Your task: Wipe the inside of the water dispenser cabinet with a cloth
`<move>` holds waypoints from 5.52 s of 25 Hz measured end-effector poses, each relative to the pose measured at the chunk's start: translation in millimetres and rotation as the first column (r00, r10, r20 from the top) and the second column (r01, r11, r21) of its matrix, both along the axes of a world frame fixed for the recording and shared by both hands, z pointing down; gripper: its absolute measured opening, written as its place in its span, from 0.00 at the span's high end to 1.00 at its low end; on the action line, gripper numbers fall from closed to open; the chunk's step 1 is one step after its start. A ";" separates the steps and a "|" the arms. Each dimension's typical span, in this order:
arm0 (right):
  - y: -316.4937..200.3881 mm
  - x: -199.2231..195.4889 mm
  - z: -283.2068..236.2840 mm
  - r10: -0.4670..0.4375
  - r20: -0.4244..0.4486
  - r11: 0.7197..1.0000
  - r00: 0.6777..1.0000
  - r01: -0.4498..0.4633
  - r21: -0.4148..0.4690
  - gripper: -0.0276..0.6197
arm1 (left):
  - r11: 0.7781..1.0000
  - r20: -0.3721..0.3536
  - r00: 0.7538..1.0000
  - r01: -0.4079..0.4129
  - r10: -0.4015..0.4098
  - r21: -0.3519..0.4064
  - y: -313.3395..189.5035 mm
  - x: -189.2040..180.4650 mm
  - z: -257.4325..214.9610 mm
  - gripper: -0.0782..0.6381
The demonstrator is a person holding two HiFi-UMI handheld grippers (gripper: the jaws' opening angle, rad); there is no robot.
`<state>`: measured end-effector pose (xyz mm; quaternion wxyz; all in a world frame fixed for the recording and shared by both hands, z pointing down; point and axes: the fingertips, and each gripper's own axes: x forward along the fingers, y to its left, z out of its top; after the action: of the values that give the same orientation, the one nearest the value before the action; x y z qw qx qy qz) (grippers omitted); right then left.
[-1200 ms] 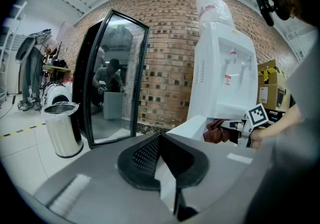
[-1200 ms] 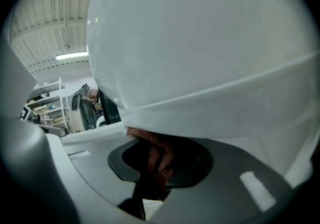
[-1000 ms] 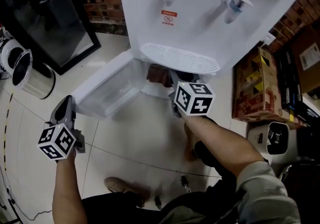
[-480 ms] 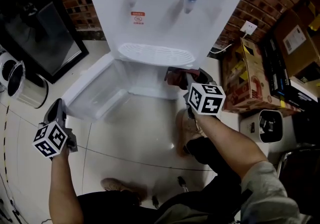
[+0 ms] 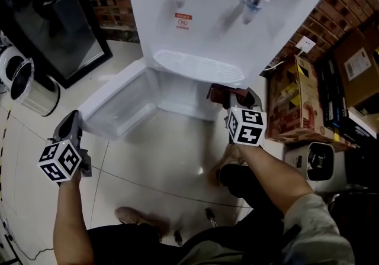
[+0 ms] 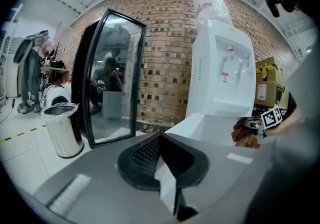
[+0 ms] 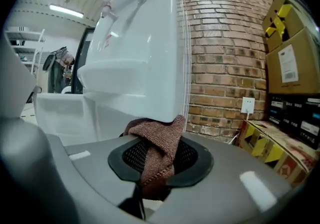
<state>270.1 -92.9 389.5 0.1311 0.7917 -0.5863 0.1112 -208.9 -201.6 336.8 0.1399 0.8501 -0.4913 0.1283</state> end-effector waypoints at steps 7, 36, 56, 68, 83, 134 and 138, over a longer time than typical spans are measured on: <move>8.0 -8.3 66.3 -0.026 -0.004 0.980 1.000 0.024 -0.198 0.80 | 1.000 -0.006 1.000 0.011 -0.011 0.007 -1.8 0.2 0.1 0.87; 1.4 -5.2 248.0 0.059 -0.012 0.883 0.998 -0.058 -0.465 0.80 | 0.999 -0.001 0.999 0.052 -0.052 -0.012 -7.0 -0.3 -2.1 0.87; -21.7 -55.1 240.4 0.037 0.203 0.888 0.979 0.061 -0.456 0.80 | 0.999 -0.028 0.999 0.040 -0.041 -0.022 -11.2 -6.7 -1.2 0.87; -149.9 -131.1 165.5 -0.140 0.283 0.959 0.949 0.201 -0.198 0.80 | 1.000 -0.046 0.999 -0.020 0.019 -0.013 -12.0 -2.3 -1.8 0.87; -183.5 -133.4 261.4 -0.210 0.055 0.842 0.976 0.210 -0.497 0.81 | 0.999 -0.035 0.999 -0.030 0.029 -0.013 -28.9 -7.1 -2.4 0.87; -134.5 -211.3 299.0 -0.379 0.118 0.730 0.918 0.375 -0.572 0.80 | 0.999 -0.041 0.999 -0.022 0.021 -0.032 -17.6 -5.9 -2.6 0.87; -127.7 -194.7 297.5 -0.365 0.103 0.725 0.925 0.352 -0.591 0.80 | 0.999 -0.035 0.999 -0.012 0.011 -0.035 -18.5 -7.3 -1.4 0.87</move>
<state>75.4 -220.6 687.0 0.3997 0.5817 -0.6609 0.2551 -216.2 -220.1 335.4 0.1627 0.8523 -0.4816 0.1230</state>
